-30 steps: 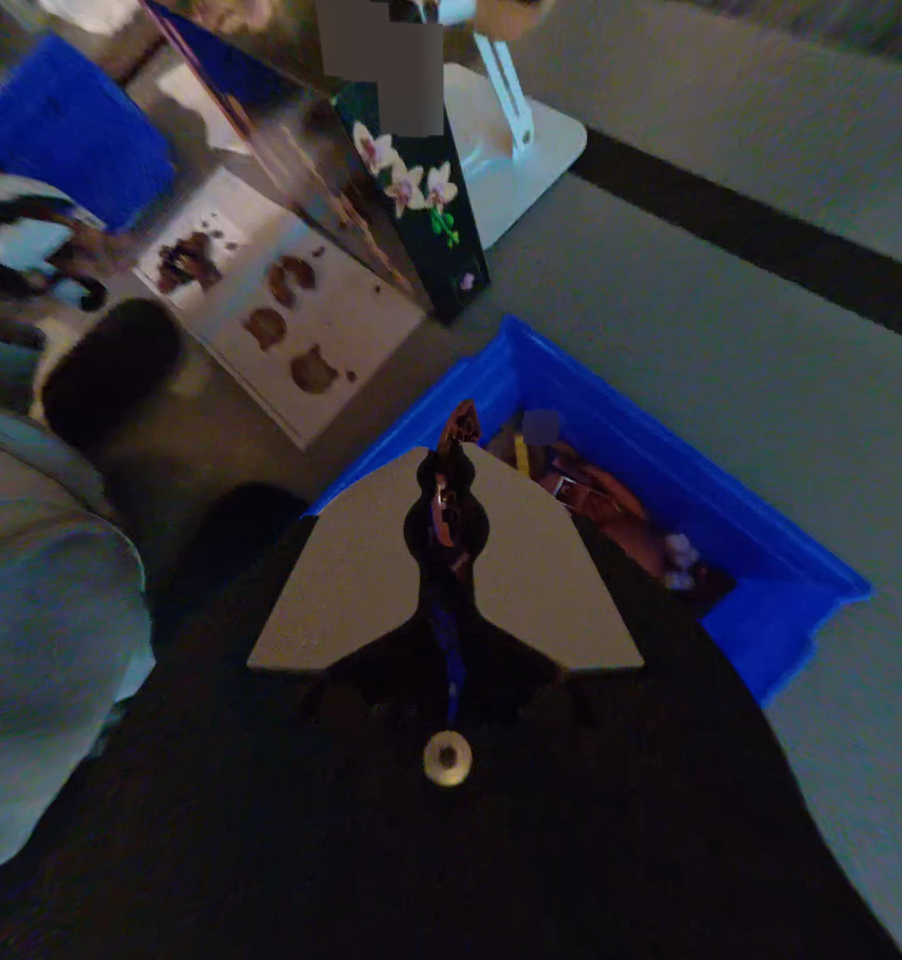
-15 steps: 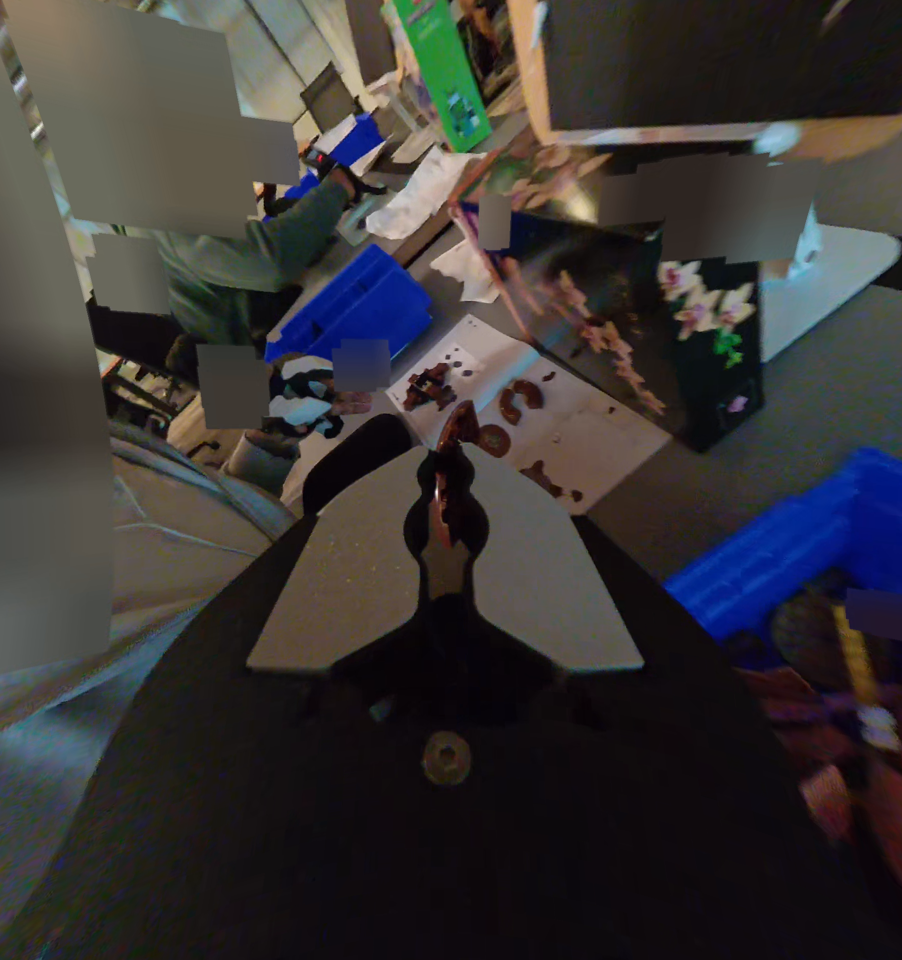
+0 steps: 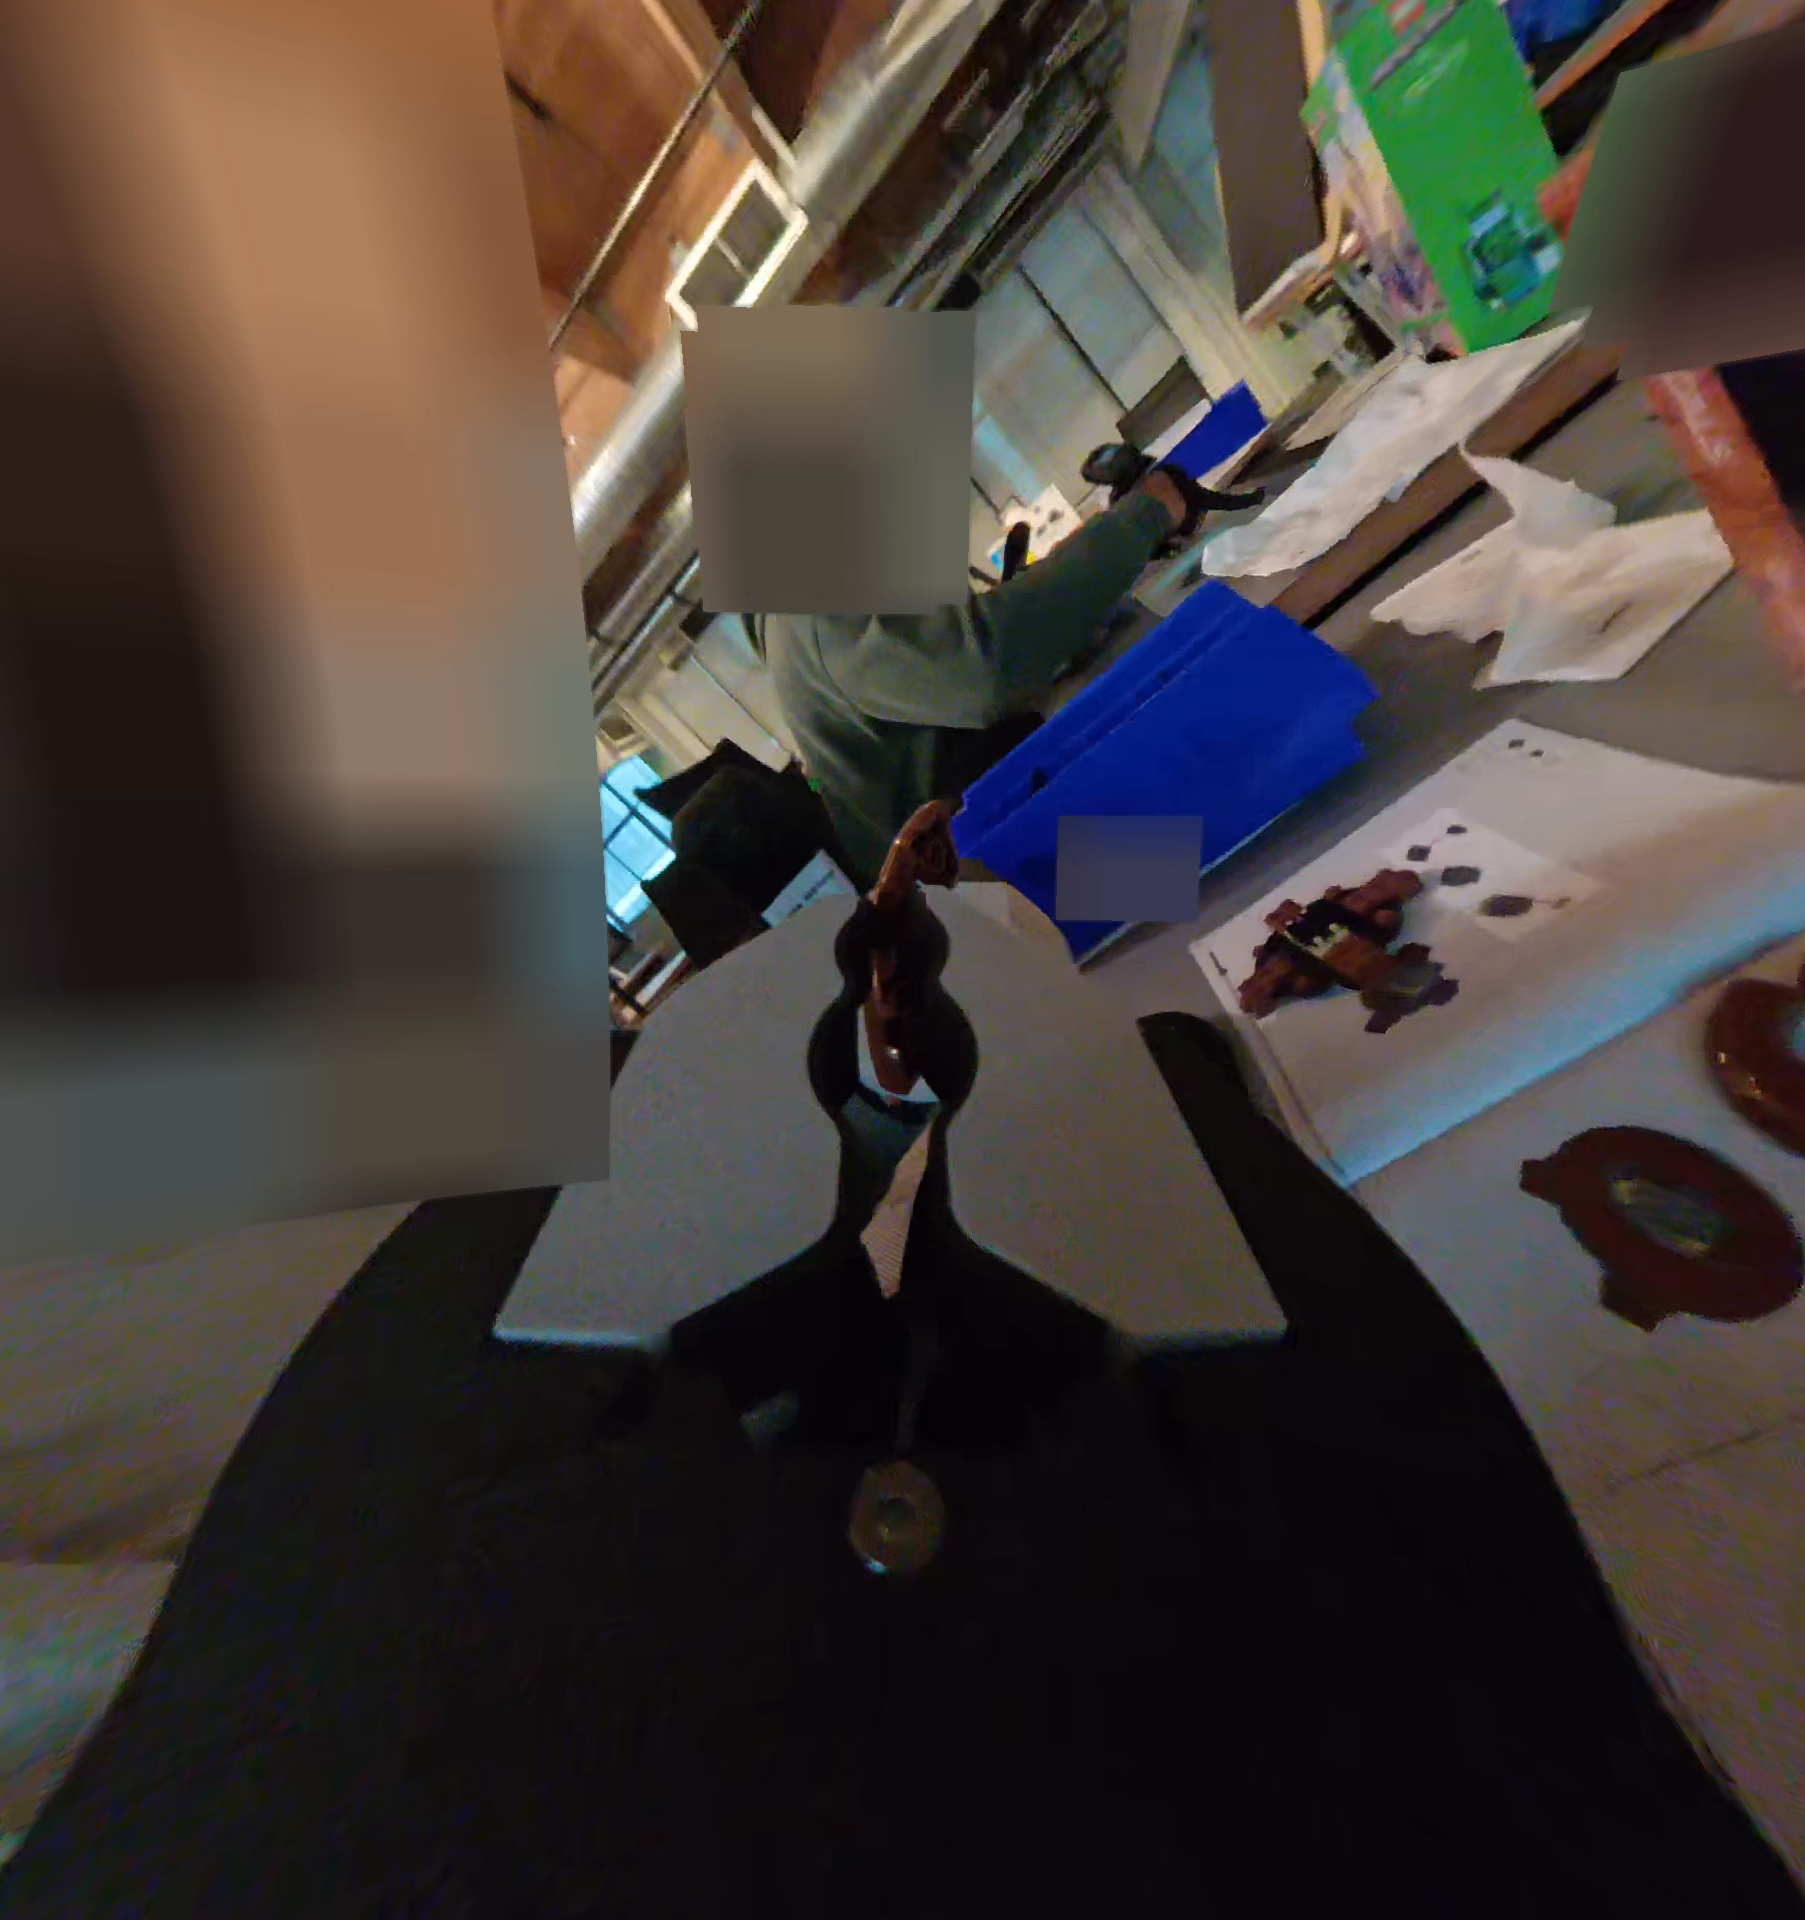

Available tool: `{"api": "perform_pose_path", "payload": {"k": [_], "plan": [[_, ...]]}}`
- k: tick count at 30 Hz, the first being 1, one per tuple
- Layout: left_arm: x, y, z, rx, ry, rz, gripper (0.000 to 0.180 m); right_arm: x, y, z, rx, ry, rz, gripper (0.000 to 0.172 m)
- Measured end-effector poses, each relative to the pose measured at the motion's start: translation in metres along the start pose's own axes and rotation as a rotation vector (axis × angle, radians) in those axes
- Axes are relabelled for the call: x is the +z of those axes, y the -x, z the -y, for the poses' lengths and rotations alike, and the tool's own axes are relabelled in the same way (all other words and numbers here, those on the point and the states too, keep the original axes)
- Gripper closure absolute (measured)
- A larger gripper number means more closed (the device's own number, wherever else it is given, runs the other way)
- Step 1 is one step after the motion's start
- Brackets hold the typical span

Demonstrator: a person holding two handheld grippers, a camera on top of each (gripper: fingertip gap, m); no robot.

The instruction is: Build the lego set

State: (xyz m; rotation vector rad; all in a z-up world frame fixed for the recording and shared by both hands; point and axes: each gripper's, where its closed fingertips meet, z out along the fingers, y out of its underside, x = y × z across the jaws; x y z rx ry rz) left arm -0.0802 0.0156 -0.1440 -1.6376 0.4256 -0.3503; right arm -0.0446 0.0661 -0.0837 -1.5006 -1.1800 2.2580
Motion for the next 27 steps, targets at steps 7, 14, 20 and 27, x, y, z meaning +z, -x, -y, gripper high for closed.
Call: {"api": "perform_pose_path", "payload": {"k": [7, 14, 20, 27], "plan": [[-0.008, 0.009, -0.015, -0.029, 0.030, 0.021, 0.141, -0.013, -0.027, -0.015, 0.001, -0.005, -0.136, 0.169], [0.001, 0.008, -0.015, -0.034, 0.035, 0.004, 0.141, -0.014, -0.031, -0.025, -0.017, 0.073, -0.151, 0.168], [0.005, 0.001, -0.024, -0.028, 0.074, -0.034, 0.141, -0.018, -0.029, -0.049, -0.038, 0.189, -0.164, 0.168], [0.015, -0.006, -0.021, -0.081, 0.069, -0.097, 0.141, -0.017, -0.031, -0.052, 0.013, 0.152, -0.117, 0.168]]}}
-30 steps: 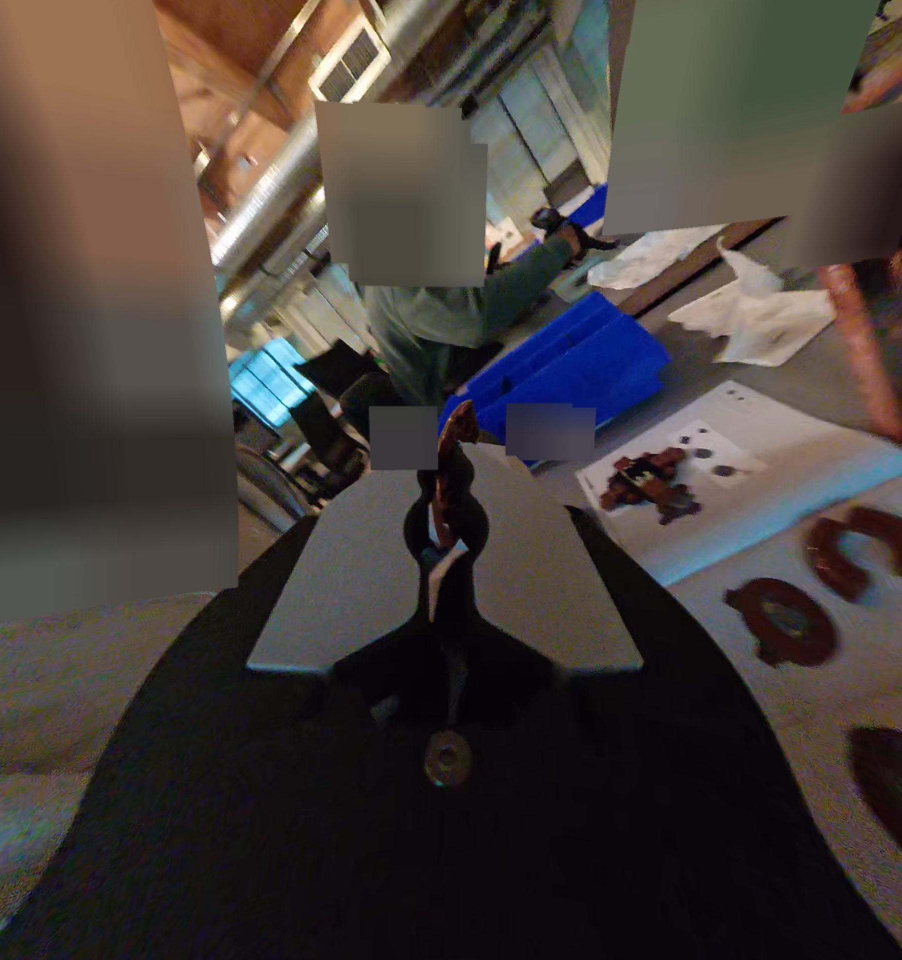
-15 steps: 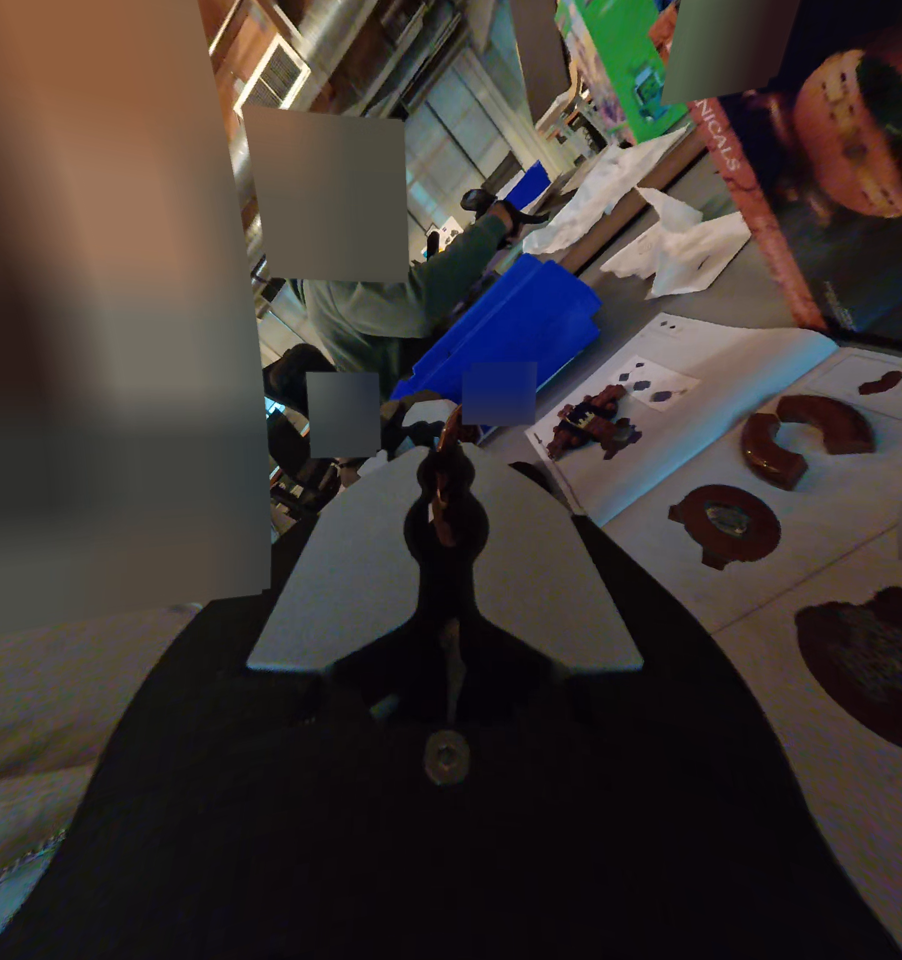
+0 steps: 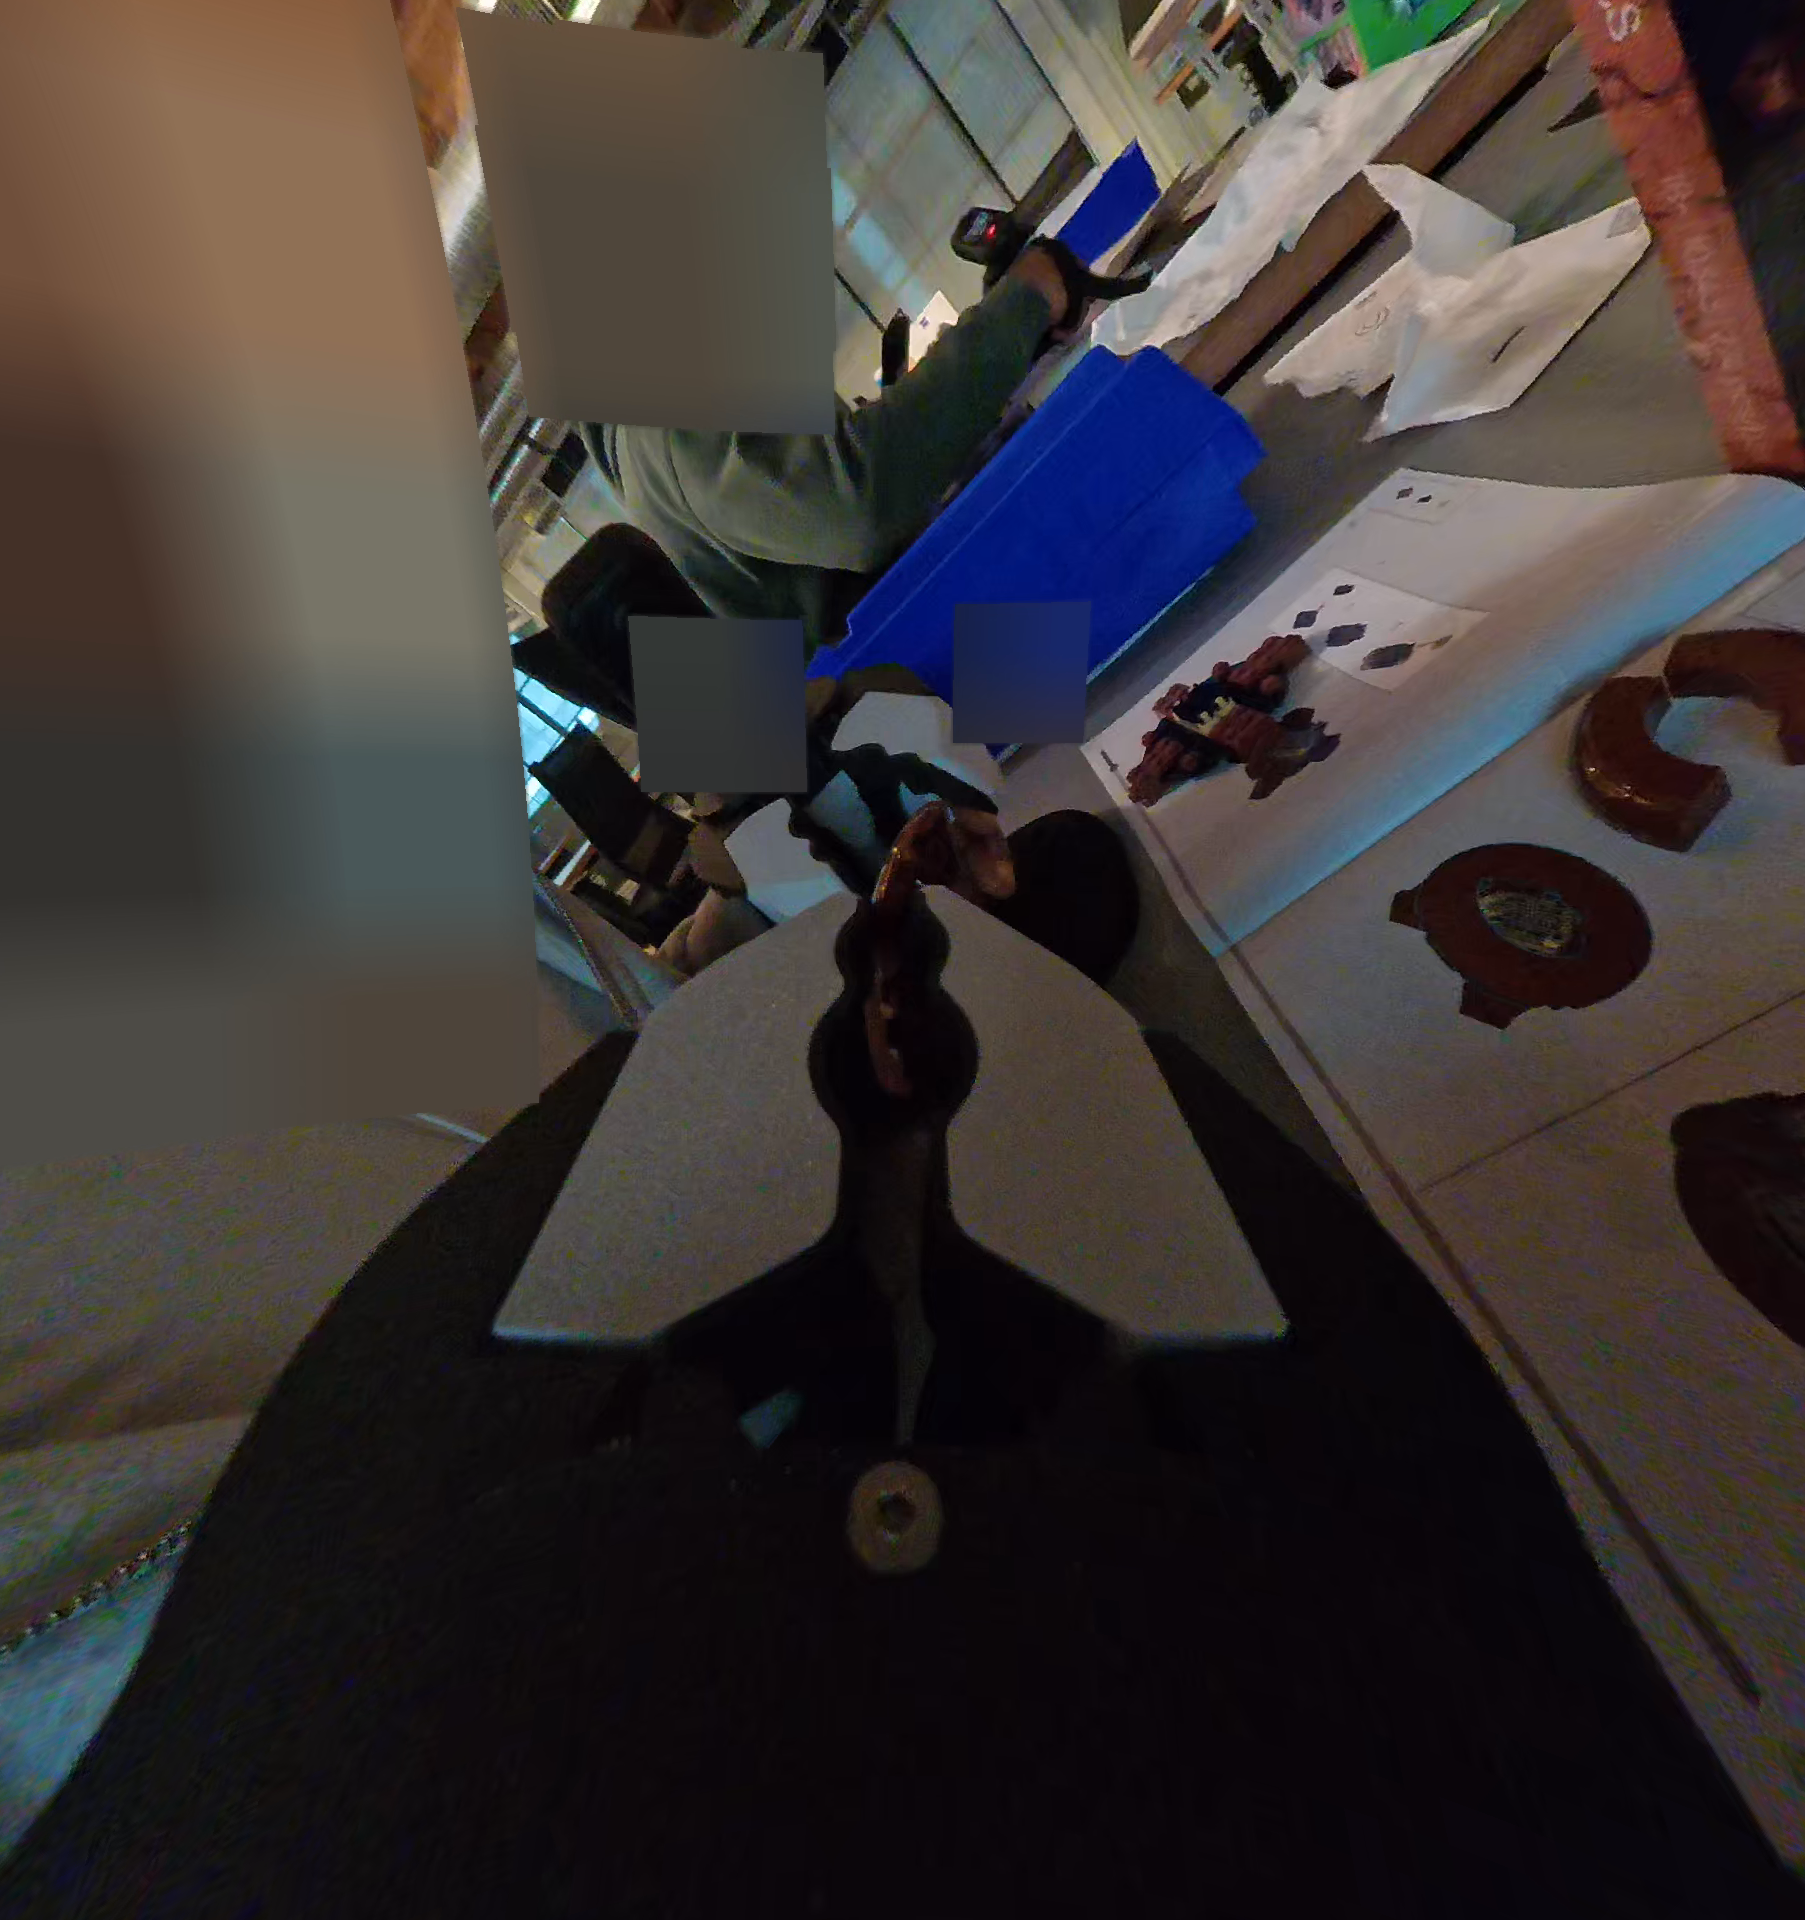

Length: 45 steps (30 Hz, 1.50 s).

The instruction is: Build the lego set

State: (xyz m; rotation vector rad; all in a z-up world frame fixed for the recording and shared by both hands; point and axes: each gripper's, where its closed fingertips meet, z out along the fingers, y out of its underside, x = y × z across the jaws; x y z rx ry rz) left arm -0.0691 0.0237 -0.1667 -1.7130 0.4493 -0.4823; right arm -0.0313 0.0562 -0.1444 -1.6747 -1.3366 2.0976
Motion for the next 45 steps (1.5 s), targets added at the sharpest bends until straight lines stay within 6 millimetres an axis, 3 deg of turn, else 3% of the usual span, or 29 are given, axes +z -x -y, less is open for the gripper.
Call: {"api": "perform_pose_path", "payload": {"k": [9, 14, 19, 26, 30, 33, 38, 41, 45], "plan": [[0.003, 0.000, -0.006, 0.014, 0.039, 0.007, 0.141, 0.001, -0.002, 0.007, 0.074, -0.076, 0.072, 0.168], [0.004, 0.002, -0.004, 0.016, 0.033, 0.017, 0.141, -0.006, 0.009, 0.030, 0.244, -0.285, 0.269, 0.168], [0.004, 0.001, 0.000, 0.019, 0.018, 0.020, 0.141, -0.008, 0.015, 0.037, 0.348, -0.371, 0.390, 0.168], [0.005, -0.002, 0.000, 0.020, 0.017, 0.010, 0.141, -0.017, 0.054, 0.045, 0.307, -0.434, 0.682, 0.168], [0.005, -0.004, 0.002, 0.036, 0.019, 0.016, 0.141, -0.013, 0.064, 0.045, 0.271, -0.400, 0.721, 0.167], [0.003, -0.007, 0.006, 0.025, -0.009, 0.011, 0.141, -0.004, 0.062, 0.037, 0.223, -0.316, 0.642, 0.168], [-0.010, -0.023, 0.039, -0.229, -0.212, -0.183, 0.144, 0.019, 0.032, -0.010, -0.137, 0.104, 0.186, 0.168], [-0.012, -0.031, 0.045, -0.386, -0.224, -0.326, 0.147, 0.022, 0.036, -0.018, -0.223, 0.218, 0.154, 0.168], [-0.002, -0.041, 0.039, -0.359, -0.167, -0.369, 0.152, 0.026, 0.035, -0.026, -0.254, 0.312, 0.135, 0.168]]}}
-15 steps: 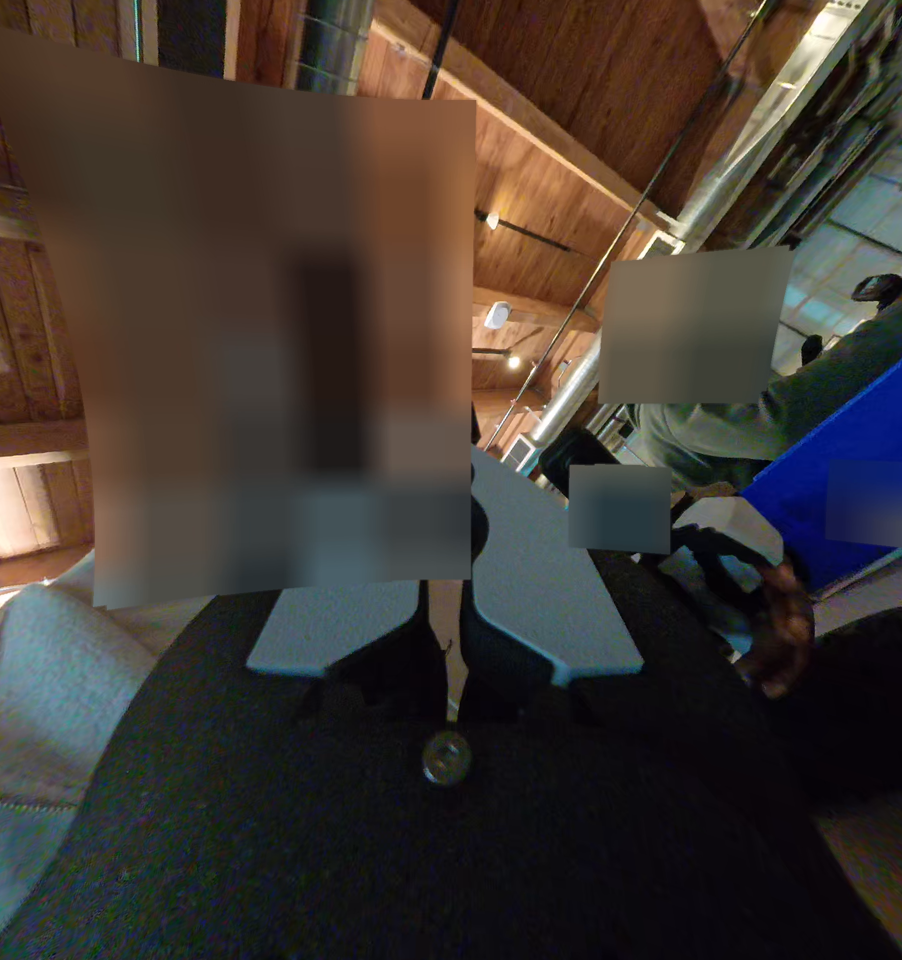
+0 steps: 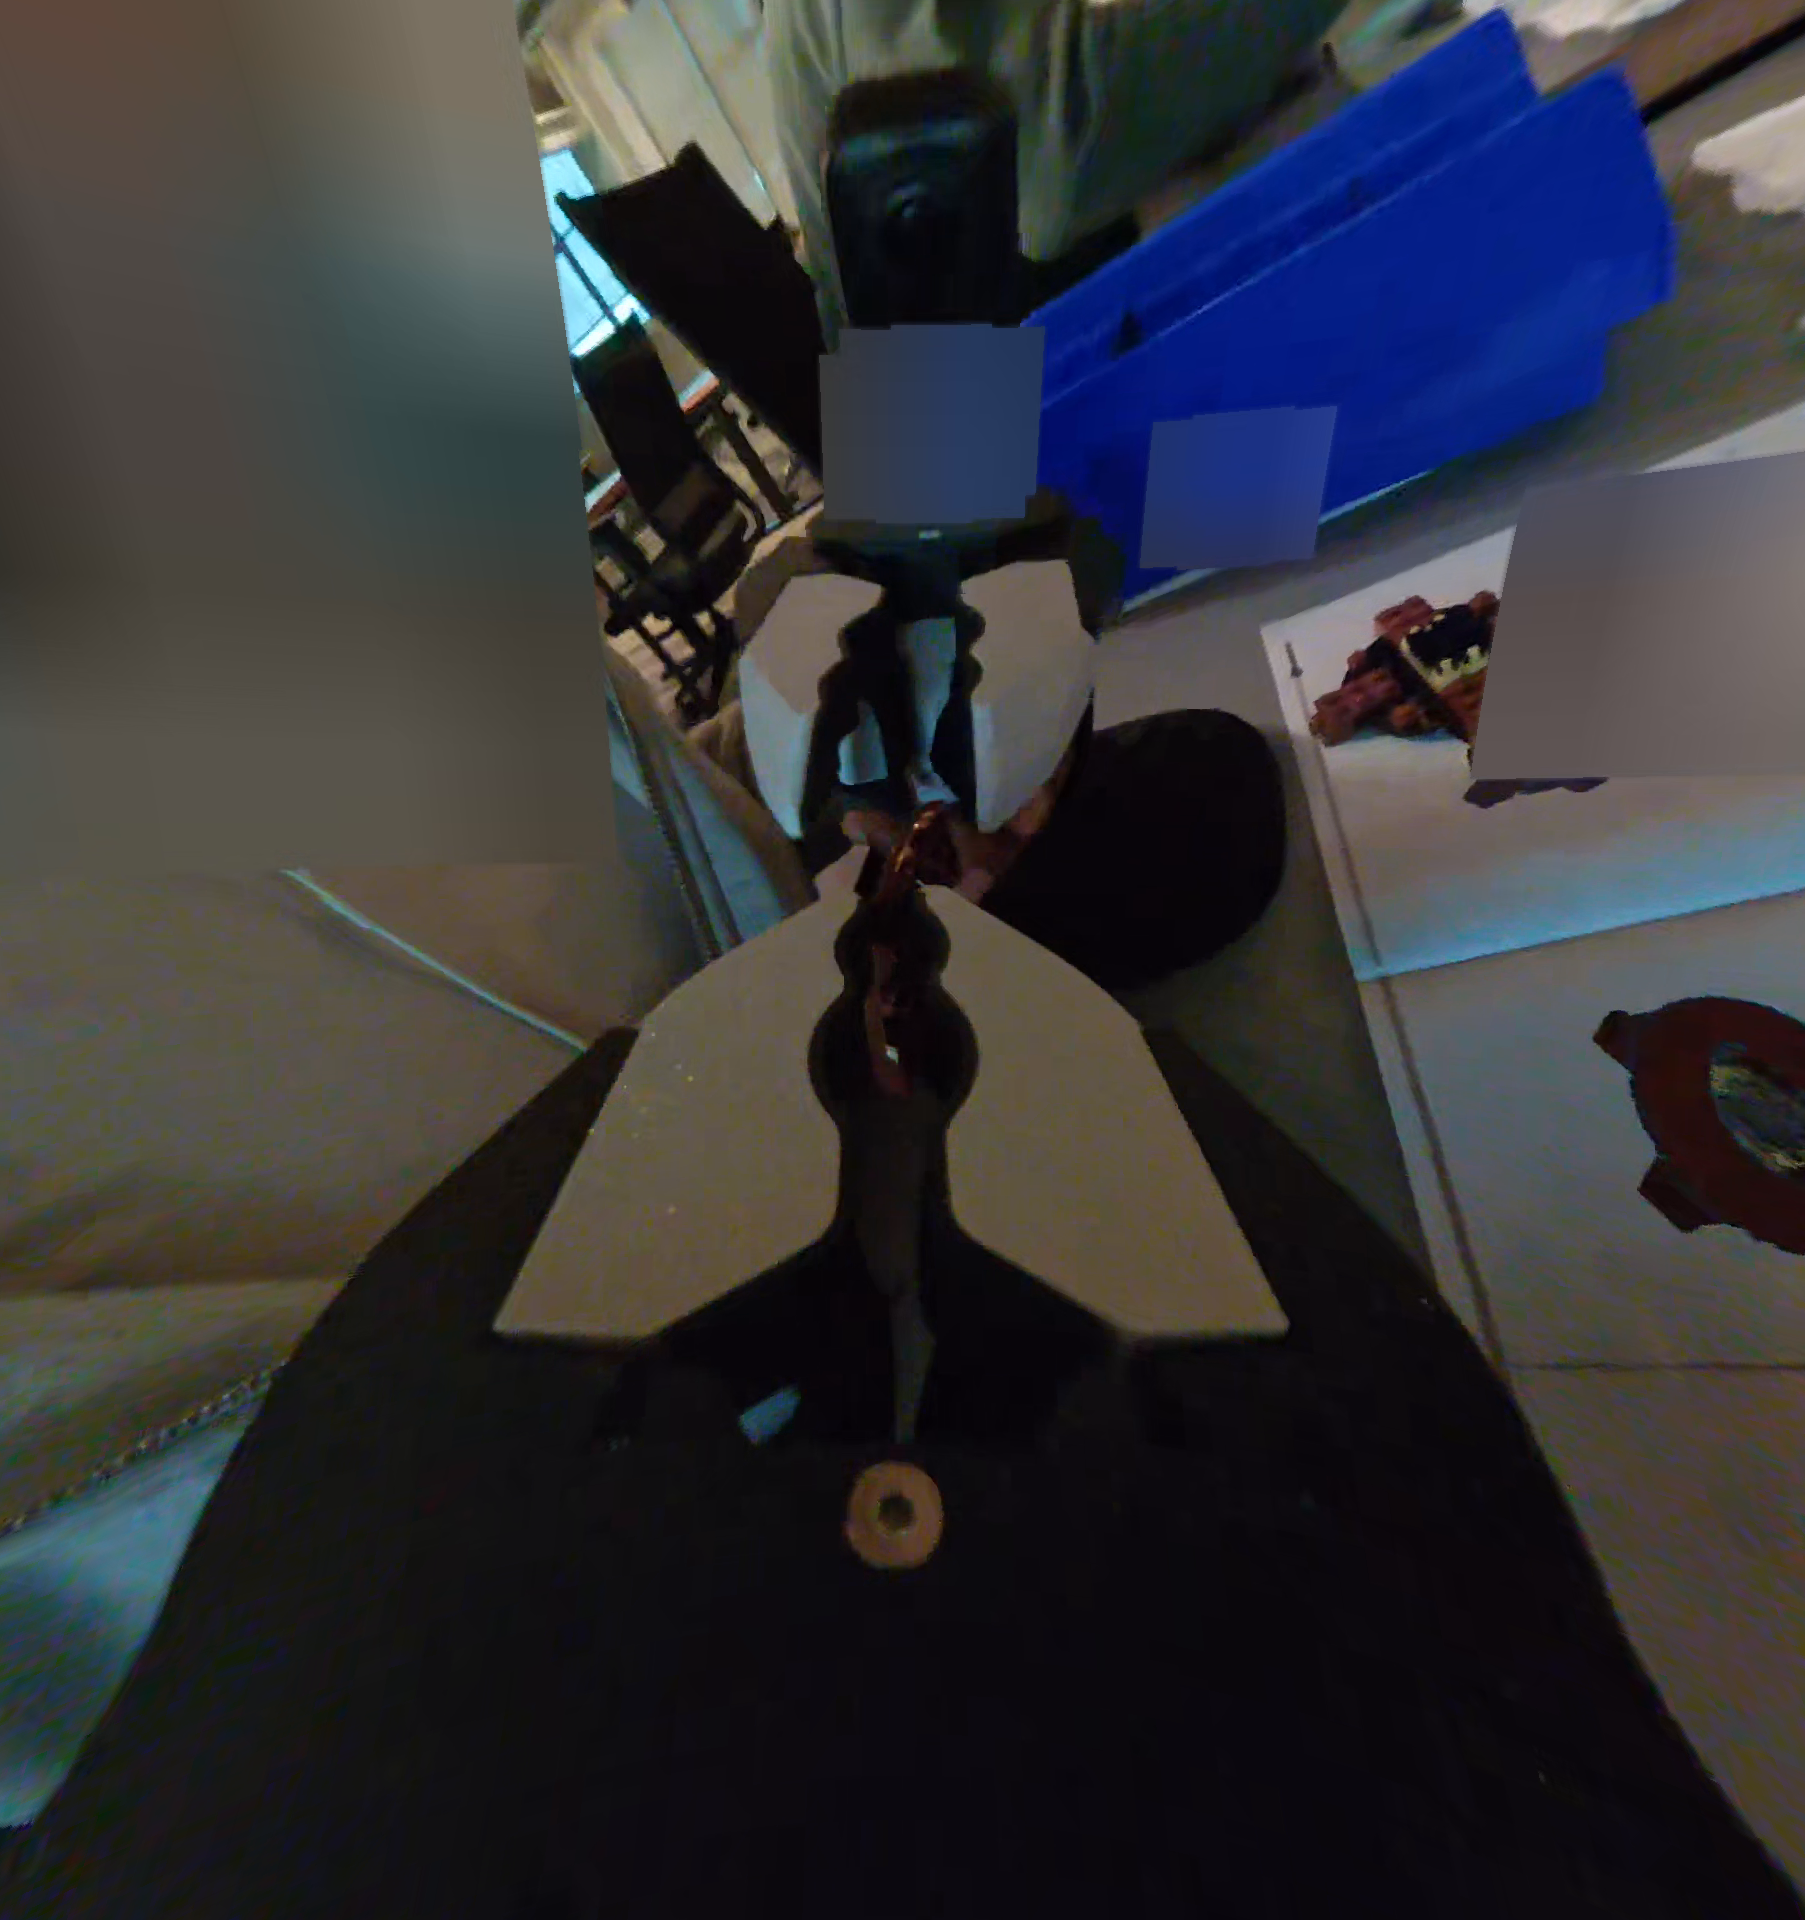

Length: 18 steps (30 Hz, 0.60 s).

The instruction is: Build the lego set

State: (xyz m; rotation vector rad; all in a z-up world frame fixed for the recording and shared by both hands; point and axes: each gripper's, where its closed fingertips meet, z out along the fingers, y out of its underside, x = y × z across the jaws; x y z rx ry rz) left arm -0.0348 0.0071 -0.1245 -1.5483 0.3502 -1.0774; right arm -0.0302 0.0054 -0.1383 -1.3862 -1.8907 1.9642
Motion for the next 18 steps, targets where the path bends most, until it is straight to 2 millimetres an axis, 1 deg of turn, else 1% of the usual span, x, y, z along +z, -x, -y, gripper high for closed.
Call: {"api": "perform_pose_path", "payload": {"k": [2, 4, 7, 8, 10, 11, 12, 13, 14, 16, 17, 18], "plan": [[0.005, 0.001, -0.009, 0.024, 0.056, 0.014, 0.154, 0.003, 0.002, 0.002, -0.002, -0.006, 0.024, 0.168], [0.008, 0.002, -0.016, 0.043, 0.099, 0.021, 0.165, 0.004, 0.002, 0.001, 0.002, -0.001, 0.034, 0.168], [0.006, 0.005, -0.017, 0.046, 0.086, 0.041, 0.170, 0.004, -0.004, 0.003, 0.015, -0.014, 0.010, 0.168], [0.006, 0.007, -0.015, 0.025, 0.071, 0.052, 0.171, 0.002, -0.007, 0.006, -0.001, -0.034, -0.008, 0.165], [0.002, 0.014, -0.007, -0.052, 0.007, 0.075, 0.171, -0.004, -0.014, 0.016, -0.046, -0.091, -0.078, 0.148], [-0.001, 0.022, -0.001, -0.102, -0.045, 0.110, 0.171, -0.009, -0.019, 0.021, -0.085, -0.109, -0.140, 0.143], [-0.006, 0.033, 0.006, -0.159, -0.111, 0.163, 0.171, -0.014, -0.027, 0.025, -0.142, -0.119, -0.237, 0.131], [-0.012, 0.043, 0.012, -0.217, -0.179, 0.208, 0.171, -0.019, -0.037, 0.029, -0.214, -0.120, -0.352, 0.116], [-0.017, 0.053, 0.016, -0.279, -0.239, 0.249, 0.171, -0.023, -0.044, 0.032, -0.301, -0.102, -0.464, 0.111], [-0.024, 0.067, 0.018, -0.378, -0.307, 0.298, 0.171, -0.023, -0.052, 0.033, -0.498, -0.026, -0.640, 0.112], [-0.024, 0.070, 0.017, -0.408, -0.316, 0.299, 0.171, -0.020, -0.053, 0.033, -0.591, 0.023, -0.695, 0.119], [-0.023, 0.072, 0.015, -0.431, -0.321, 0.302, 0.171, -0.016, -0.056, 0.032, -0.660, 0.069, -0.742, 0.129]]}}
